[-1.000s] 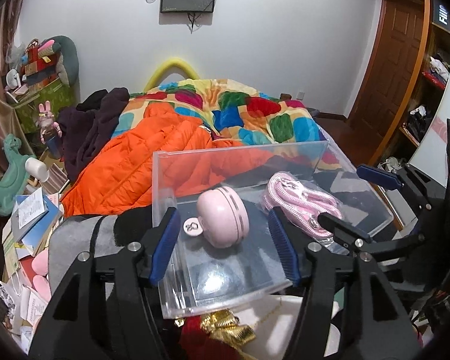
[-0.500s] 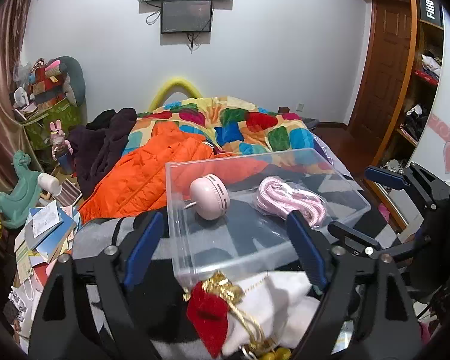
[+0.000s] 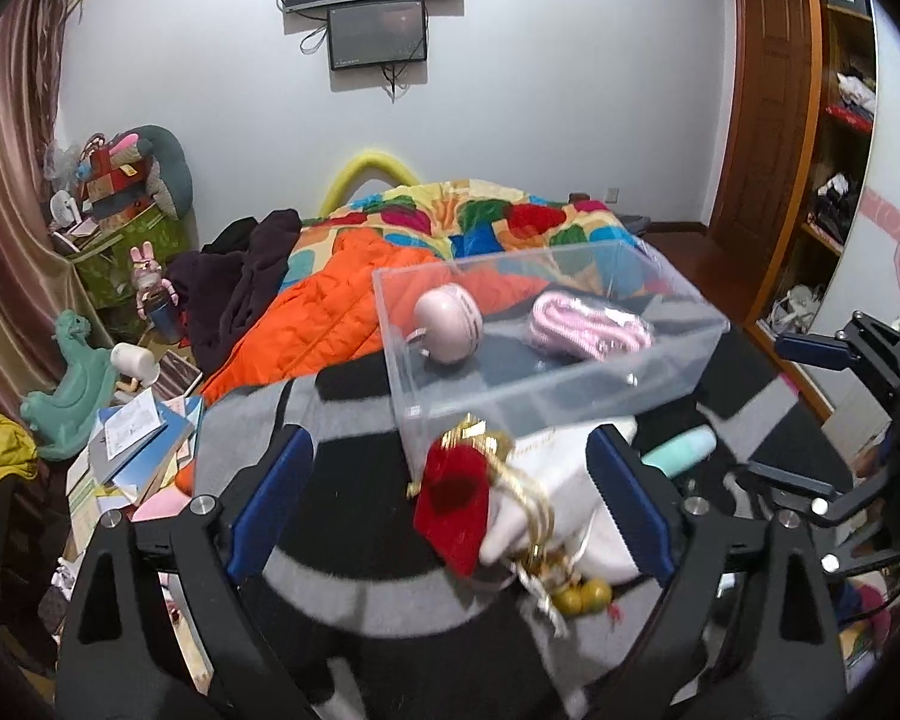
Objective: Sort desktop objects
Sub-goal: 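Open both grippers to release the fan and rope inside the box, then grasp the red pouch with the left gripper while the right grasps the green pump bottle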
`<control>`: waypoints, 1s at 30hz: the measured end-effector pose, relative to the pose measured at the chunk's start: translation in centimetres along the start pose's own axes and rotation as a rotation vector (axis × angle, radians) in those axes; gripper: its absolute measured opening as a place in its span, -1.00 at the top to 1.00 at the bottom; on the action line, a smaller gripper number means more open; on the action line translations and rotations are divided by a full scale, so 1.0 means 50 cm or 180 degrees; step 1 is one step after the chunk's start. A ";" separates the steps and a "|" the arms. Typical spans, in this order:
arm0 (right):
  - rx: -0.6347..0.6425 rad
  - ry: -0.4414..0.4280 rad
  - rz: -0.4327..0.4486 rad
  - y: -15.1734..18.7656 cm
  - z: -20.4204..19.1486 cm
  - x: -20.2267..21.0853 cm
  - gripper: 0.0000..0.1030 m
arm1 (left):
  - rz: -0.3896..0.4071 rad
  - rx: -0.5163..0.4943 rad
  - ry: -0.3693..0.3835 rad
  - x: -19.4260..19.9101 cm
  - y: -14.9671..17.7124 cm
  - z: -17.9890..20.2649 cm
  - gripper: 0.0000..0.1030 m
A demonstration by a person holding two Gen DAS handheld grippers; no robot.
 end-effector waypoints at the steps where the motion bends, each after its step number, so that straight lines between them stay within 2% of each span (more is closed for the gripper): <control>1: 0.0019 -0.0030 -0.0006 0.008 -0.008 0.003 -0.68 | -0.0020 -0.0018 -0.0011 0.001 0.011 0.001 -0.81; 9: -0.0024 -0.0300 -0.0158 0.060 -0.063 -0.018 -0.68 | -0.0140 -0.0150 -0.0052 -0.010 0.068 0.019 -0.81; 18: -0.0354 -0.0510 -0.0435 0.098 -0.054 -0.083 -0.68 | -0.0248 -0.0239 0.0026 -0.036 0.094 0.046 -0.81; 22: -0.0459 -0.0547 -0.0442 0.115 -0.036 -0.080 -0.68 | -0.0200 -0.0127 0.0012 -0.045 0.080 0.034 -0.81; 26: -0.0563 -0.0579 -0.0425 0.127 -0.020 -0.070 -0.66 | -0.0299 0.0053 0.0157 -0.065 0.059 0.014 -0.81; 28: -0.0621 -0.0636 -0.0431 0.133 -0.018 -0.068 -0.64 | -0.0359 0.0128 0.0203 -0.083 0.052 0.007 -0.81; 30: -0.0686 -0.0758 -0.0465 0.142 -0.019 -0.069 -0.36 | -0.0398 0.0186 0.0216 -0.095 0.051 -0.002 -0.73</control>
Point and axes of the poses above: each gripper's, at about its wrist camera, not at the fingertips, and x roughly against the way its jaws point, z to its right, y to its underside, the point moved 5 cm from there along -x, roughly the way its jaws point, and after that the axes turned 7 degrees about -y, right-handed, at the moved point
